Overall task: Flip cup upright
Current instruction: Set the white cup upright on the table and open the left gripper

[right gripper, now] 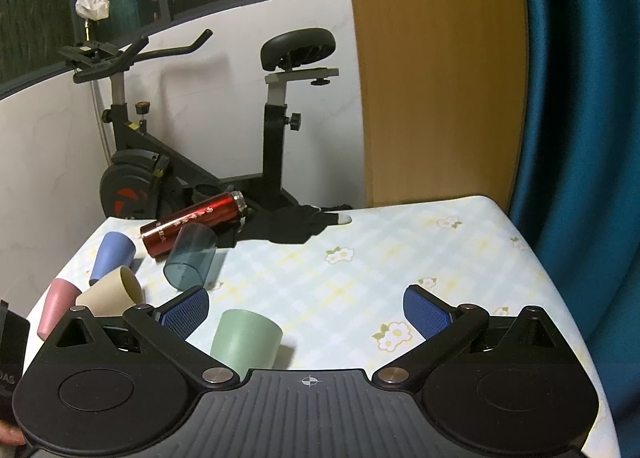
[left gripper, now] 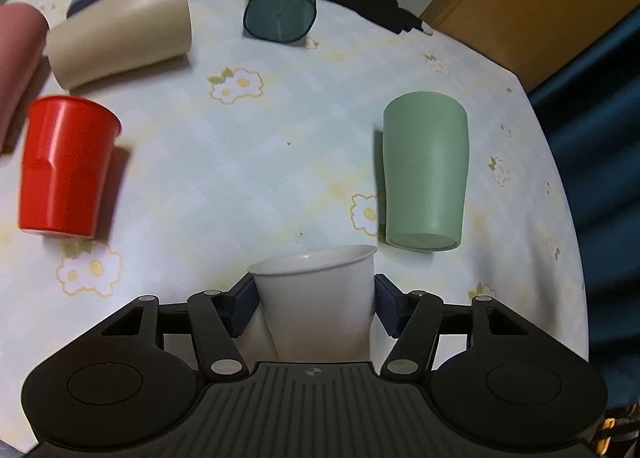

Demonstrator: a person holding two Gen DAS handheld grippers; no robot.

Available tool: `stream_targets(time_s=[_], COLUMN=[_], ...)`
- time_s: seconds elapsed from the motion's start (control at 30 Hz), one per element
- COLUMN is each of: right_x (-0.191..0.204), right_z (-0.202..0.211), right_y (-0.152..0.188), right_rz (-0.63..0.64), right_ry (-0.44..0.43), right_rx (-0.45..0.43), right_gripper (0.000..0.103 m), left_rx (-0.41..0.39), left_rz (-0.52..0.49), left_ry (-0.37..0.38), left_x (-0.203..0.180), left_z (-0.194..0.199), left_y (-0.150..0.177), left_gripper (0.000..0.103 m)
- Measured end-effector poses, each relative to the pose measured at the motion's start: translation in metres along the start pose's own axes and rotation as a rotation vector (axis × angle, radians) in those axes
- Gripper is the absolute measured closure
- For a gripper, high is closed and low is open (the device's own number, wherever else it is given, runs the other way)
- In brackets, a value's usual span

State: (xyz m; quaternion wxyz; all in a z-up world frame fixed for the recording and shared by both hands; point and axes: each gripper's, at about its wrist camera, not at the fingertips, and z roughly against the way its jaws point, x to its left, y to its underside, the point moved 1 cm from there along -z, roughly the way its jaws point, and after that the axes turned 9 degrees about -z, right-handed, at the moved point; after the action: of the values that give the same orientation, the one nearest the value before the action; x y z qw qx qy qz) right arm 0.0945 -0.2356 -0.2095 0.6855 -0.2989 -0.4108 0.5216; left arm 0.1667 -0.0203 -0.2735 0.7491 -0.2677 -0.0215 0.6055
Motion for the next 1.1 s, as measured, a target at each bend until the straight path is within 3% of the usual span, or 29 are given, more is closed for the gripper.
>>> stream_targets(time_s=[0.1,0.27,0.4,0.63,0.9,1.03,1.1], right_x=[-0.001,-0.004,-0.003,-0.006,-0.009,-0.009,-0.009], right_z=[-0.002,-0.006,-0.009,-0.011,-0.012,-0.011,-0.01], right_y=[0.002,0.006,0.008,0.009,0.012,0.012,0.011], right_rz=[-0.009,-0.025,-0.027,-0.039,-0.034,-0.037,-0.038], right_ry=[-0.001,-0.006,-0.007,-0.008,0.008,0.006,0.003], right_rx=[0.015,0.041,0.055,0.068,0.076,0.076,0.073], right_gripper=[0.0,0.0,0.0,0.0,0.0,0.0,0.0], left_rx=[-0.053,-0.173,-0.222,-0.369,-0.33,-0.262,-0.23], left_rz=[-0.044,-0.149,-0.204,-0.349,-0.362,-0.34,-0.322], left_ry=[-0.018,-0.11,-0.162,-0.332,-0.339,-0.315,-0.301], left_x=[-0.002,-0.009,-0.016,-0.029,-0.033,-0.03,-0.029], left_z=[0.014,0.032,0.031,0.013,0.002,0.003,0.006], left_y=[0.003,0.002,-0.005,-0.004,0.001,-0.001,0.001], left_gripper=[0.04,0.041,0.041,0.041,0.041,0.039,0.03])
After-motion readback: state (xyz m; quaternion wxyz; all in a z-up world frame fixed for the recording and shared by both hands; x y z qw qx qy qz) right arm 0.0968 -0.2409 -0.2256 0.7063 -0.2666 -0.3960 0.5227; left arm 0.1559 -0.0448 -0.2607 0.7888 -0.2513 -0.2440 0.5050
